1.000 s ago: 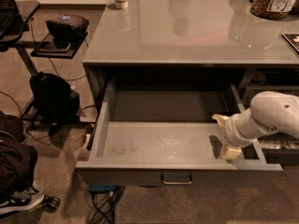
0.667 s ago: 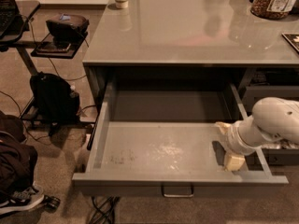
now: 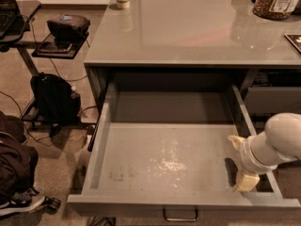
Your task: Open top drawer
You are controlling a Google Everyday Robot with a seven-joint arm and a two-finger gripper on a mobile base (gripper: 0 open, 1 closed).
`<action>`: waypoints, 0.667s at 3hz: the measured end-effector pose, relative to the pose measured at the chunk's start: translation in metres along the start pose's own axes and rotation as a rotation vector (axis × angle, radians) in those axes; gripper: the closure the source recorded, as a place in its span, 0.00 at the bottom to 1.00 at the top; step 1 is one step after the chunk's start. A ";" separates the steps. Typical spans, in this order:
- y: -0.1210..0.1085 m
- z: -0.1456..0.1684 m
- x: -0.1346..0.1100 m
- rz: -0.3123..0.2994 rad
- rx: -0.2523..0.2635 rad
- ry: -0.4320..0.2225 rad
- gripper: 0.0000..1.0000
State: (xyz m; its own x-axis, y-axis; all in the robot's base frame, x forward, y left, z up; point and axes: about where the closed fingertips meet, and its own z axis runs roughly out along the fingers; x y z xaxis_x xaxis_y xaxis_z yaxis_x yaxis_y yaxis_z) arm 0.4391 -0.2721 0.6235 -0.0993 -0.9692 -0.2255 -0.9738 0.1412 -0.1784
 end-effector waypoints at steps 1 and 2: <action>0.029 -0.010 0.012 0.057 0.007 0.030 0.00; 0.053 -0.014 0.021 0.097 0.009 0.047 0.00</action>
Offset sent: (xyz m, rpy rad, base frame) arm -0.0836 -0.0234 -0.0006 -0.0363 0.0200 -0.1570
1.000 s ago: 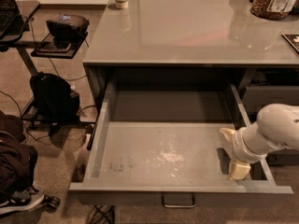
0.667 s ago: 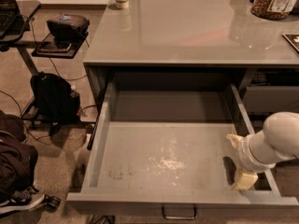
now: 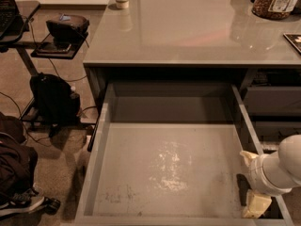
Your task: Open top drawer
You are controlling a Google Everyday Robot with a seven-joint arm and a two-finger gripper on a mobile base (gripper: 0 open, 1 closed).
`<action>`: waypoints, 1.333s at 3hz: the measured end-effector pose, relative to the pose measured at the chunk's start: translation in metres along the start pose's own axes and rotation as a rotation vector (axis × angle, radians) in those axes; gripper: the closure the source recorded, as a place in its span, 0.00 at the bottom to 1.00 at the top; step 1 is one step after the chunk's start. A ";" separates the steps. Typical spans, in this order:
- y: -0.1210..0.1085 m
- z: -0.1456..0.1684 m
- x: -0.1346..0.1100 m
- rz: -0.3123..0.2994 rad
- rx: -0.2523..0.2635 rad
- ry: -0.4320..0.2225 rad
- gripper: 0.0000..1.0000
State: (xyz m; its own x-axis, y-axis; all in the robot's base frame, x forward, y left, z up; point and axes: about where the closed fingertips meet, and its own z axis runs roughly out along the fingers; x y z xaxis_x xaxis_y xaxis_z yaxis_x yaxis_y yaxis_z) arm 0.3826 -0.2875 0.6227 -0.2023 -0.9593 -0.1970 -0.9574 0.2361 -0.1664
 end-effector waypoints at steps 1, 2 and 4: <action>0.000 0.000 0.000 0.000 0.000 0.000 0.00; -0.015 -0.019 -0.009 -0.025 -0.019 0.009 0.00; -0.044 -0.124 -0.027 -0.095 0.014 0.054 0.00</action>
Offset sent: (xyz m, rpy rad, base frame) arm 0.0347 0.0042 0.0631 -0.0282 0.0441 0.0697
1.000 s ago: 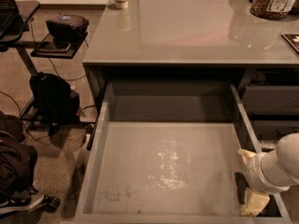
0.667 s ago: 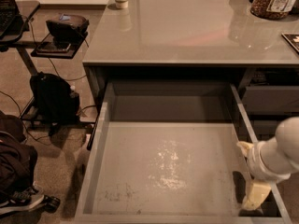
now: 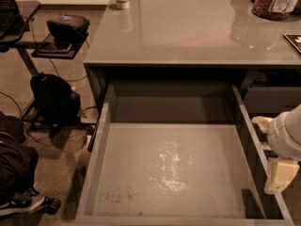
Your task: Open top drawer
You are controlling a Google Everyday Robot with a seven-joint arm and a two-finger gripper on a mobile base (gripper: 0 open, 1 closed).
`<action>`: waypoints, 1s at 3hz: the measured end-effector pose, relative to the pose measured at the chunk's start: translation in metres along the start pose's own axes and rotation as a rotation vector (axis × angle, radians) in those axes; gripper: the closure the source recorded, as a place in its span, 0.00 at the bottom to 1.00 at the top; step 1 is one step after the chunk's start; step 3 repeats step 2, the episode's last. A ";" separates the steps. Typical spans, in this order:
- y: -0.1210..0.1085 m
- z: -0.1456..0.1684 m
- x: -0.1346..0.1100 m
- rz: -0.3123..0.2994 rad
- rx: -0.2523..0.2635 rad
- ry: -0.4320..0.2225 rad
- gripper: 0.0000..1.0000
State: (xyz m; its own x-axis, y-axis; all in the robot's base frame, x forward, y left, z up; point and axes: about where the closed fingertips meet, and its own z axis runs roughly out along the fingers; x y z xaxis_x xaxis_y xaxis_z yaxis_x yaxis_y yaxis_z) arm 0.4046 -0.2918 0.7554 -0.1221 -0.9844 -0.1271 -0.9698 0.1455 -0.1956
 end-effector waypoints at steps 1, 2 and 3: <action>0.007 -0.054 0.004 -0.042 0.058 0.007 0.00; 0.007 -0.052 0.003 -0.053 0.056 0.008 0.00; 0.007 -0.052 0.003 -0.053 0.056 0.008 0.00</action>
Offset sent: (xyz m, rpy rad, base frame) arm -0.0147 -0.0063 0.0399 -0.0171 -0.0464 0.0238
